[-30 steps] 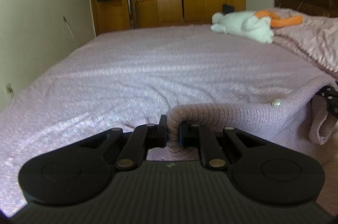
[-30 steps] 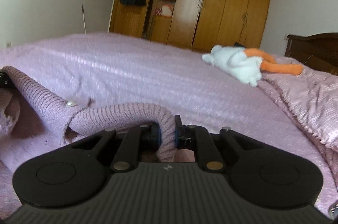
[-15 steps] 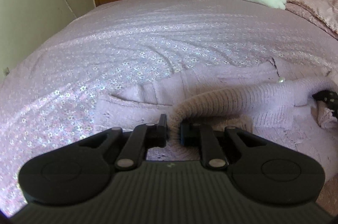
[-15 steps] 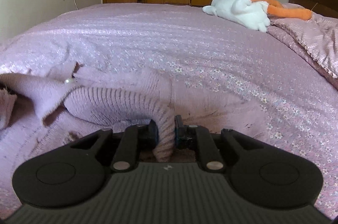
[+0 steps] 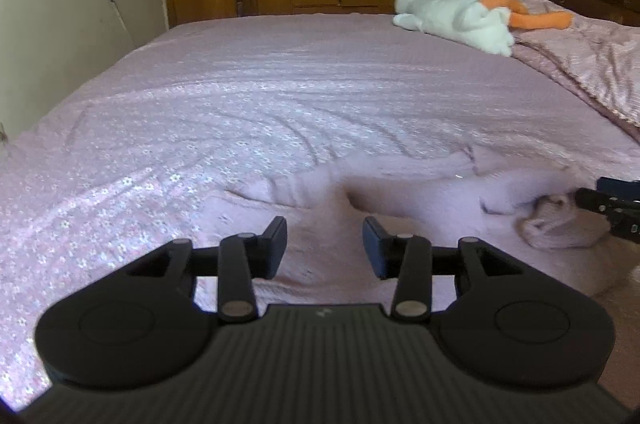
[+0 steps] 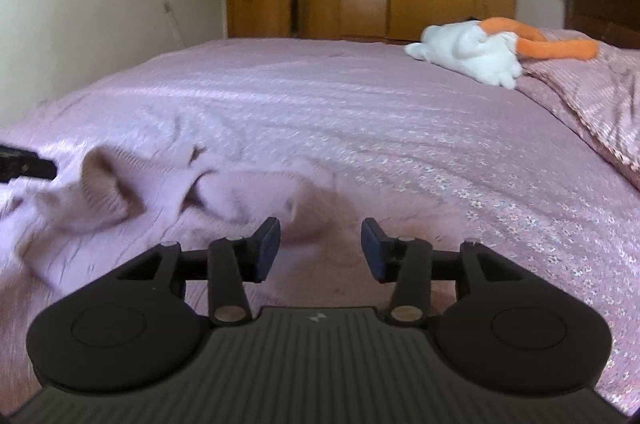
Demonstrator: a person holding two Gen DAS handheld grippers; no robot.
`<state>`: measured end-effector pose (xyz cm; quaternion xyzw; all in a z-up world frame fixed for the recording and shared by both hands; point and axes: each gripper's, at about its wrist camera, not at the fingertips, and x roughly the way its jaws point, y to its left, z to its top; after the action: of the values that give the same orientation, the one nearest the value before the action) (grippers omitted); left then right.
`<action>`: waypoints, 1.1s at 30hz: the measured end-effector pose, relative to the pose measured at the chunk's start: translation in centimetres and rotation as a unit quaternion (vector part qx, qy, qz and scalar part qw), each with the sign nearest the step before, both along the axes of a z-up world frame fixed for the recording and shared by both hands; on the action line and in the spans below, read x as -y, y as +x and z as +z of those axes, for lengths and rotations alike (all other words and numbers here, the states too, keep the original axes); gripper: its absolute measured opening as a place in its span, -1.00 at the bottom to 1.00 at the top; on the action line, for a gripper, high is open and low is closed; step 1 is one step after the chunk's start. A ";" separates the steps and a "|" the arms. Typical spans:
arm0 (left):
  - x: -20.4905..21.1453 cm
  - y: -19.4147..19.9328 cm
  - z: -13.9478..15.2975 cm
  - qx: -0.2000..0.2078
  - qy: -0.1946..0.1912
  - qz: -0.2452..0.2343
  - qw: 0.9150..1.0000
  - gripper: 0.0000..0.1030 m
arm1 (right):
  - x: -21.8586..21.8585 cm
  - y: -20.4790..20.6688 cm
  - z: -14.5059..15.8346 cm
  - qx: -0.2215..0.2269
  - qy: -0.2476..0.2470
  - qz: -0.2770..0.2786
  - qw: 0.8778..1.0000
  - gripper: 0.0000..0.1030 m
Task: Fold small clothes
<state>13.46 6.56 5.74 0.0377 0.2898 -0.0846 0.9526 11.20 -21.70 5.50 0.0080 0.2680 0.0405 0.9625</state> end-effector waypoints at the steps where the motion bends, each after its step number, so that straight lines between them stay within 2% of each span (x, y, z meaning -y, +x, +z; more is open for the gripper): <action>1: 0.2 -0.3 -0.1 -0.001 0.004 -0.008 1.000 -0.14 | -0.3 -0.1 -0.2 -0.004 -0.008 0.007 1.000 0.08; 6: 1.6 -0.6 -1.9 -0.012 0.046 -0.036 0.998 -0.14 | -1.7 -0.5 -0.9 -0.011 -0.026 0.040 0.999 0.31; 11: 2.8 -0.3 -3.5 -0.018 0.077 -0.069 0.994 -0.14 | -3.4 0.5 -1.8 -0.019 -0.055 0.076 0.995 0.34; 15: 4.2 0.1 -4.8 -0.014 0.120 -0.097 0.988 0.07 | -3.9 1.7 -2.8 -0.024 -0.064 0.077 0.995 0.34; 17: 4.7 0.3 -5.4 -0.008 0.143 -0.104 0.984 0.07 | -4.0 2.0 -3.2 -0.022 -0.068 0.074 0.995 0.33; 18: 4.8 0.5 -5.7 -0.004 0.153 -0.105 0.983 0.08 | -4.0 2.2 -3.2 -0.020 -0.070 0.071 0.995 0.30; 20: 5.1 0.7 -6.2 0.001 0.164 -0.104 0.981 0.11 | -4.0 2.3 -3.3 -0.014 -0.076 0.066 0.995 0.02; 22: 4.8 1.1 -6.3 0.001 0.153 -0.101 0.983 0.07 | -3.9 2.5 -3.1 -0.008 -0.093 0.059 0.994 -0.64; 23: 4.4 1.3 -6.2 -0.006 0.138 -0.101 0.985 -0.28 | -3.8 2.4 -2.8 -0.001 -0.101 0.056 0.993 -0.75; 24: 4.1 1.5 -5.9 -0.014 0.120 -0.104 0.987 -0.76 | -3.4 2.5 -2.4 0.008 -0.104 0.050 0.993 -0.81; 25: 3.6 1.7 -5.4 -0.017 0.109 -0.096 0.989 -0.75 | -2.9 2.4 -2.0 0.017 -0.103 0.043 0.994 -0.81; 28: 1.8 2.1 -3.5 0.010 0.092 -0.069 0.993 -0.76 | -0.8 3.2 -0.6 0.033 -0.097 0.020 0.994 -0.81; 33: -1.8 5.0 -1.2 0.023 0.067 -0.017 0.997 -0.76 | 2.9 6.0 -0.2 0.022 -0.086 -0.034 0.996 -0.81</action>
<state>18.47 8.37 4.59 0.1086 0.2725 -0.0798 0.9527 17.24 -24.64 5.31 -0.0662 0.2492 -0.0149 0.9661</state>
